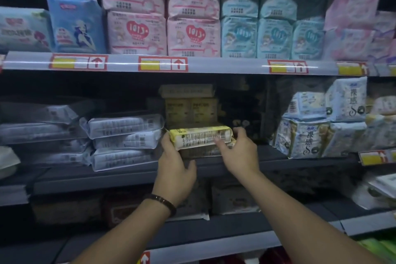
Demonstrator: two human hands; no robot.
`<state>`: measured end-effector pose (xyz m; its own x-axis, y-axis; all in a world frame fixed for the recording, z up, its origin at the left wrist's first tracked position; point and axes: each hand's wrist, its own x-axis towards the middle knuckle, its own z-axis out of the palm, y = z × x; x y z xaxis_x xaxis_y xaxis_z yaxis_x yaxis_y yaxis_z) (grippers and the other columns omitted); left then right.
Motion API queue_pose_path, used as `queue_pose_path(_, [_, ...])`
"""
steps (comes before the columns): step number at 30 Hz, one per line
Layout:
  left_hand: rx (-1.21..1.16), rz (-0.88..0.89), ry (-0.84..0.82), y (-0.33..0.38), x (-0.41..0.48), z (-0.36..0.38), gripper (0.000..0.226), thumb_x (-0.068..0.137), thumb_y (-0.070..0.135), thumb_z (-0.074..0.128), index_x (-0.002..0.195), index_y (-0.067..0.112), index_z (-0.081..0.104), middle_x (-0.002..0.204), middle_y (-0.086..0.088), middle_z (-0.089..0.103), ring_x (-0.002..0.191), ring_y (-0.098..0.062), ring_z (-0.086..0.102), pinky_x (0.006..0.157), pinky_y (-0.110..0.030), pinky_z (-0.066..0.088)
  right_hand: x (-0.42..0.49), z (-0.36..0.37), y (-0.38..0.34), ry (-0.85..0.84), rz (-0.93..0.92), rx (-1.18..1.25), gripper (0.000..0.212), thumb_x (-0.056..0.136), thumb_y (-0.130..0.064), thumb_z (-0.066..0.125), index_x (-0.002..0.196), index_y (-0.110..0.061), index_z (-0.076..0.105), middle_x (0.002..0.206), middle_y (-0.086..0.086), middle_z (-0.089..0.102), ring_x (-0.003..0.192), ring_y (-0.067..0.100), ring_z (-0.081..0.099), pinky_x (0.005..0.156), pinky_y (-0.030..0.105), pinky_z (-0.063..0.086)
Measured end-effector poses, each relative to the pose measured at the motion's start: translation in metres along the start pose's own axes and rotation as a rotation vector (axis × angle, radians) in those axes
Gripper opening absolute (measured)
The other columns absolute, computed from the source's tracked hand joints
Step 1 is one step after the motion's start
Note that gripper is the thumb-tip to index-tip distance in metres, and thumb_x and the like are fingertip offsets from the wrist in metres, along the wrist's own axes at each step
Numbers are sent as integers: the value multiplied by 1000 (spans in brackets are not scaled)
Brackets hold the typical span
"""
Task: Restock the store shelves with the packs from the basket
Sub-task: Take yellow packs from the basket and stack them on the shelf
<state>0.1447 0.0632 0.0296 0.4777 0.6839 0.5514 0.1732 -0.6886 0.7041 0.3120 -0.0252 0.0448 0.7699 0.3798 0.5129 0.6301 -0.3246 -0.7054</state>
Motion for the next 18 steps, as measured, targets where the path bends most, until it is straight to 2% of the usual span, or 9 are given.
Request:
queue_pose_path(2, [81, 24, -54, 2, 0, 3, 99, 90, 21, 70, 163, 27, 3, 144, -2, 53, 129, -26, 54, 107, -42, 51, 2, -3, 0, -18, 8, -10, 60, 98, -58, 64, 137, -13, 59, 124, 8, 68, 113, 31, 66, 80, 36, 51])
queue_pose_path(5, [205, 35, -95, 10, 4, 6, 100, 91, 31, 68, 164, 20, 1, 152, -3, 42, 145, -32, 30, 117, -43, 37, 9, -9, -2, -55, 68, 13, 62, 102, -52, 62, 147, -11, 56, 135, 13, 66, 115, 32, 66, 80, 31, 46])
queue_pose_path(7, [249, 5, -81, 15, 7, 6, 101, 92, 36, 67, 165, 15, 0, 155, -6, 37, 147, -33, 24, 119, -43, 33, 12, -9, -4, -96, 70, 18, 64, 101, -53, 63, 148, -10, 56, 138, 12, 65, 119, 30, 65, 82, 28, 43])
queue_pose_path(10, [333, -49, -59, 16, 7, 6, 106, 91, 41, 66, 164, 13, -5, 157, -11, 33, 146, -35, 23, 120, -46, 30, 14, 0, -3, -149, 66, 50, 58, 100, -51, 63, 140, -9, 61, 136, 13, 68, 122, 31, 65, 82, 27, 42])
queue_pose_path(14, [466, -97, -63, 22, 4, 6, 113, 89, 52, 63, 163, 11, -12, 158, -10, 29, 144, -36, 26, 117, -53, 30, 21, -1, -4, -217, 58, 2, 47, 103, -41, 63, 139, -10, 61, 137, 9, 69, 122, 30, 65, 88, 31, 50])
queue_pose_path(16, [415, -119, -84, 26, 2, 1, 114, 90, 52, 64, 163, 10, -13, 161, -11, 28, 144, -36, 27, 117, -52, 30, 18, -10, -9, -257, 42, -28, 48, 103, -34, 64, 146, -14, 55, 139, 6, 66, 115, 26, 66, 84, 29, 52])
queue_pose_path(18, [346, -96, -84, 27, -6, -8, 112, 91, 50, 64, 164, 11, -11, 162, -10, 27, 145, -35, 29, 118, -51, 31, 3, -23, -13, -233, 9, -30, 63, 102, -31, 66, 158, -16, 41, 145, 5, 58, 126, 26, 61, 96, 31, 53])
